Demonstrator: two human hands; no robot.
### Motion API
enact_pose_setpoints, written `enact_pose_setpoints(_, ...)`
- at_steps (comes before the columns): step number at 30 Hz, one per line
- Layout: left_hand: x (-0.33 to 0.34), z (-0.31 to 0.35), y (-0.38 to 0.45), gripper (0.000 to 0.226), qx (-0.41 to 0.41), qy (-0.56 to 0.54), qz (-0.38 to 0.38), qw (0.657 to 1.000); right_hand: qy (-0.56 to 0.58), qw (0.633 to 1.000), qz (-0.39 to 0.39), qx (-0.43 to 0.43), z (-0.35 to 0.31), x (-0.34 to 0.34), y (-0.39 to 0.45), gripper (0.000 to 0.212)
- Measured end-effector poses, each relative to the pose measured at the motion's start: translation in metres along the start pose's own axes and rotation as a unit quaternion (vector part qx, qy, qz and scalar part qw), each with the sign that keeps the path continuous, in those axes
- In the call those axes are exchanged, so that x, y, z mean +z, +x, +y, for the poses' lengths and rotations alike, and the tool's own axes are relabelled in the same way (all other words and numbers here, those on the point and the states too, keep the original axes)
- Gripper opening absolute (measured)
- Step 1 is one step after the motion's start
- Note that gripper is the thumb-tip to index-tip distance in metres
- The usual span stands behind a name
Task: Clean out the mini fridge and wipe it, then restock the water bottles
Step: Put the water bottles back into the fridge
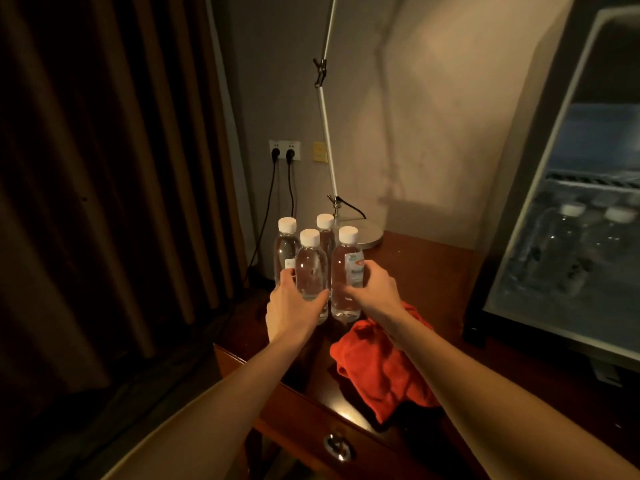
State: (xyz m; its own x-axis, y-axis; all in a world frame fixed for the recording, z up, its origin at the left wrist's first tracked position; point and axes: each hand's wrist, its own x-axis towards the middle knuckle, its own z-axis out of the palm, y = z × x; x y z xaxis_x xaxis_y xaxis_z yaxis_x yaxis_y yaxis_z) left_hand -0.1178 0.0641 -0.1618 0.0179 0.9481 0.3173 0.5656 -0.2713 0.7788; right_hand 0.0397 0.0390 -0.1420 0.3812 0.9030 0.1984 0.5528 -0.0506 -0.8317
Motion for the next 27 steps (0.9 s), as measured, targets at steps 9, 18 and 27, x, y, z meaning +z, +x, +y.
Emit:
enact_pose_setpoints(9,0.001,0.008,-0.003,0.063,0.027,-0.012,0.004,1.000,0.026,0.998,0.050,-0.006,0.007,-0.011,-0.009,0.045)
enact_pose_setpoints(18,-0.011,0.061,-0.028,0.047,0.129,-0.040,-0.004,0.991,0.071,0.988,0.136,-0.037,0.003,-0.071,-0.047,0.046)
enact_pose_setpoints(27,0.015,0.143,-0.083,0.045,0.198,-0.077,-0.045,0.976,0.121,0.969,0.208,-0.063,0.028,-0.172,-0.105,0.059)
